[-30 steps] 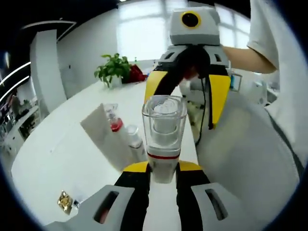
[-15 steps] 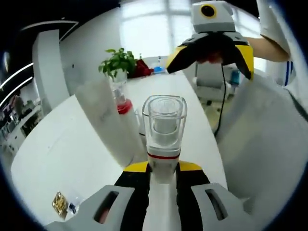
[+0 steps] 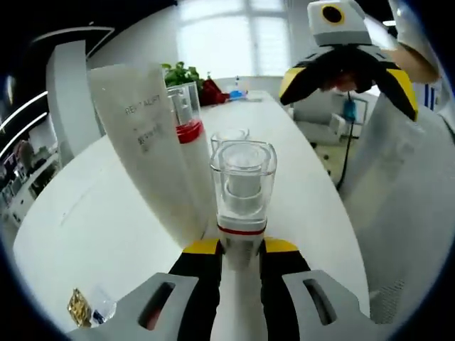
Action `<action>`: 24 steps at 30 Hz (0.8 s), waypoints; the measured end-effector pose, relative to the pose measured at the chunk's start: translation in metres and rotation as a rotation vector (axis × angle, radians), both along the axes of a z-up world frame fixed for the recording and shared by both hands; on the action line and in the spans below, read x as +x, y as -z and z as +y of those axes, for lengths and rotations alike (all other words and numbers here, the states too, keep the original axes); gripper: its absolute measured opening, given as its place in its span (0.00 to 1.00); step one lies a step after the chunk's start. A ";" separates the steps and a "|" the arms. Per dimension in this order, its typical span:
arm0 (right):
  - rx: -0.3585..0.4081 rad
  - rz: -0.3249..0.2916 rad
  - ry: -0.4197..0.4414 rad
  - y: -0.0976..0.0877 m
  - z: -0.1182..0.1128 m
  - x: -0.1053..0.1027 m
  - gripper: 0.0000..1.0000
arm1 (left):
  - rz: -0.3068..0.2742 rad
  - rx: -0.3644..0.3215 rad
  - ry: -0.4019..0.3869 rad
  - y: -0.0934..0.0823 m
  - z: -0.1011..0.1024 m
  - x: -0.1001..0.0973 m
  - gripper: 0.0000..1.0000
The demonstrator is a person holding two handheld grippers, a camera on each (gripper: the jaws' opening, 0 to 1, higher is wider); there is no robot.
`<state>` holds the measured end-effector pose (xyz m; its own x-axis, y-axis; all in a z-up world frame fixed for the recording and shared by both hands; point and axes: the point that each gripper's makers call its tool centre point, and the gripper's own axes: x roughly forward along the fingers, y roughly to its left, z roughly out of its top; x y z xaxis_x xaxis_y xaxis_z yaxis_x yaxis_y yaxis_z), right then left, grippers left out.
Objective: Arrange the skincare products in the storage area until every visible bottle or jar stands upright without overlapping.
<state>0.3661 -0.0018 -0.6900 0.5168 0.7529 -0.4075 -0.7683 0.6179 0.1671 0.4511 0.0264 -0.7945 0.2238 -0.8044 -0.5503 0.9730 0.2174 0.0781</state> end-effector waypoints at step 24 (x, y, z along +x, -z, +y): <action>-0.007 0.069 0.055 0.021 -0.011 -0.007 0.75 | 0.016 -0.044 0.013 0.007 -0.017 0.007 0.24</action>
